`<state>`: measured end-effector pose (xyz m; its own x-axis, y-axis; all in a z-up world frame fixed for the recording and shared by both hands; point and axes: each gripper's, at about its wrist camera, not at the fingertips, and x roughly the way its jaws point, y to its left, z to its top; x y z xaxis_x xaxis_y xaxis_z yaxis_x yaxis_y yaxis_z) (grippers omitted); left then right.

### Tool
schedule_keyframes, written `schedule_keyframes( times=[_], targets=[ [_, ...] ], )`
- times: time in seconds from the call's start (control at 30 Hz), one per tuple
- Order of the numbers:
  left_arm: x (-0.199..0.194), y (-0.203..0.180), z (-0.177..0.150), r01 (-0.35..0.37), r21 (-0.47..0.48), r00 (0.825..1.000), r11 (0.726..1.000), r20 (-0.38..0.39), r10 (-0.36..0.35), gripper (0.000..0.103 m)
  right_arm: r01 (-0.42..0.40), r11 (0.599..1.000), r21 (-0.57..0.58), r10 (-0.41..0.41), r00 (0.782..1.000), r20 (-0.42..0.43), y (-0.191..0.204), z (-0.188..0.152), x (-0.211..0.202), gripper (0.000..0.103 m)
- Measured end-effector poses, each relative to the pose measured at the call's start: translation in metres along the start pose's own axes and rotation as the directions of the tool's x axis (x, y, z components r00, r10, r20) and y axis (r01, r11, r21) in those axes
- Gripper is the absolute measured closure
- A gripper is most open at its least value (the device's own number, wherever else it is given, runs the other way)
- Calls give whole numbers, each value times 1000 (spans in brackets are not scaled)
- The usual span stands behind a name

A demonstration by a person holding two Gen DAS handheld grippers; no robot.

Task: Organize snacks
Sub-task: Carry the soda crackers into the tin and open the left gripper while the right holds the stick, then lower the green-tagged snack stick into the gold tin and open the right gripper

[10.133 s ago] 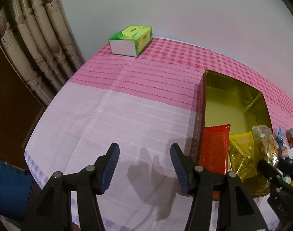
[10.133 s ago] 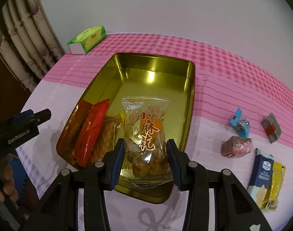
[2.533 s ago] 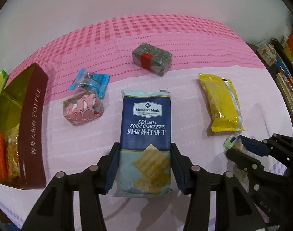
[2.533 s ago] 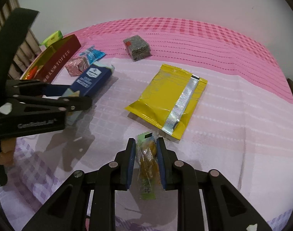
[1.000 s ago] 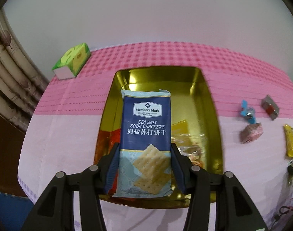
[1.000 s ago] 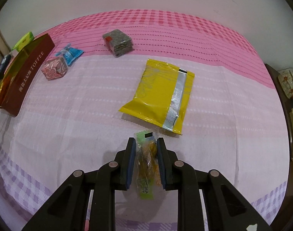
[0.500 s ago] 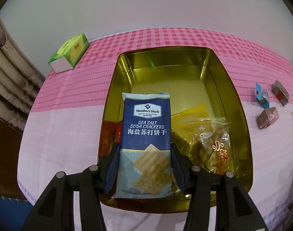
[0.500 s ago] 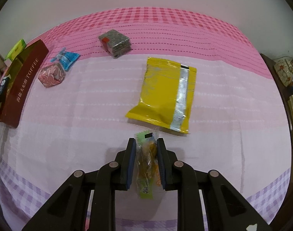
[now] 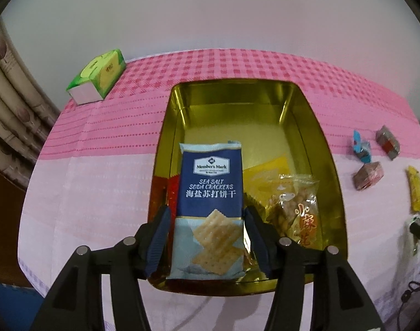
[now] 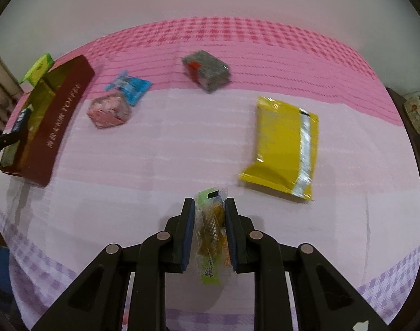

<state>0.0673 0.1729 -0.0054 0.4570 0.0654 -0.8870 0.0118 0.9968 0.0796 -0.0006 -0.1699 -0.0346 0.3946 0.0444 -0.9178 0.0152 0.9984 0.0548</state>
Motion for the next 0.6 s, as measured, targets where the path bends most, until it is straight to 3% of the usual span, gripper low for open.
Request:
schedule_keyframes(
  times=[0.27, 0.6],
  targets=[
    [-16, 22, 3, 18, -55, 999, 998, 35, -16, 46, -88, 994, -67, 91, 995, 48, 53, 27, -14, 84],
    [-24, 64, -8, -55, -129, 997, 990, 44, 62, 46, -234, 958, -167, 250, 965, 81, 163, 62, -25, 84]
  ],
)
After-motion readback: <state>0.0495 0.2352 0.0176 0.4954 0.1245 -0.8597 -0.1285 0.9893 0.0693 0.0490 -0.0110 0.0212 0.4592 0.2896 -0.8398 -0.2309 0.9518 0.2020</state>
